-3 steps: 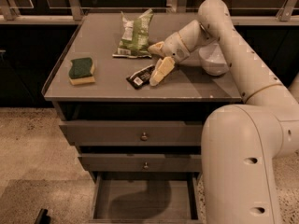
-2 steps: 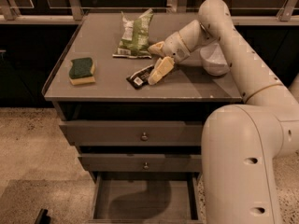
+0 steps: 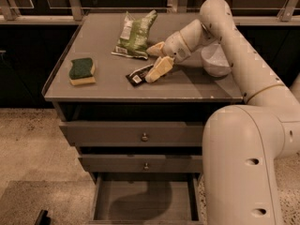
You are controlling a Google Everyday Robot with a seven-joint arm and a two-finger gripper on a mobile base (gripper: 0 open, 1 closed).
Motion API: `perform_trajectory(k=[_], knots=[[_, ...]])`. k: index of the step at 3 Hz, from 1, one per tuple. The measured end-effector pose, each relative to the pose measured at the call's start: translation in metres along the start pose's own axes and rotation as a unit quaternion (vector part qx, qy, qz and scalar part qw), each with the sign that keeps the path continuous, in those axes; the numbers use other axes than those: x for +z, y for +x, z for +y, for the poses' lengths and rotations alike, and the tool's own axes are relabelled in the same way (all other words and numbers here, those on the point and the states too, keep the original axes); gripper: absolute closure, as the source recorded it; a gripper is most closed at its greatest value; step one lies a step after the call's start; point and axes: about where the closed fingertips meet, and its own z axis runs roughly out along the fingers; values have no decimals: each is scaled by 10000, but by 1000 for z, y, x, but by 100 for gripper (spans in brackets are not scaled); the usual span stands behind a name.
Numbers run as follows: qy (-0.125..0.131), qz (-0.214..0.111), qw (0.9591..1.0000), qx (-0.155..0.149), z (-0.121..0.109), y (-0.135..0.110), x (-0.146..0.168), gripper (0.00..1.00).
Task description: Place rxbar chocolate into bottom drawer
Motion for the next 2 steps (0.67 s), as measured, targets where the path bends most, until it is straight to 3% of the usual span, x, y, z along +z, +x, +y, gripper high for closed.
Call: perform_trajectory(k=[1, 2], knots=[[0, 0, 10000, 0, 0, 0, 0, 89], [0, 0, 10000, 0, 0, 0, 0, 100]])
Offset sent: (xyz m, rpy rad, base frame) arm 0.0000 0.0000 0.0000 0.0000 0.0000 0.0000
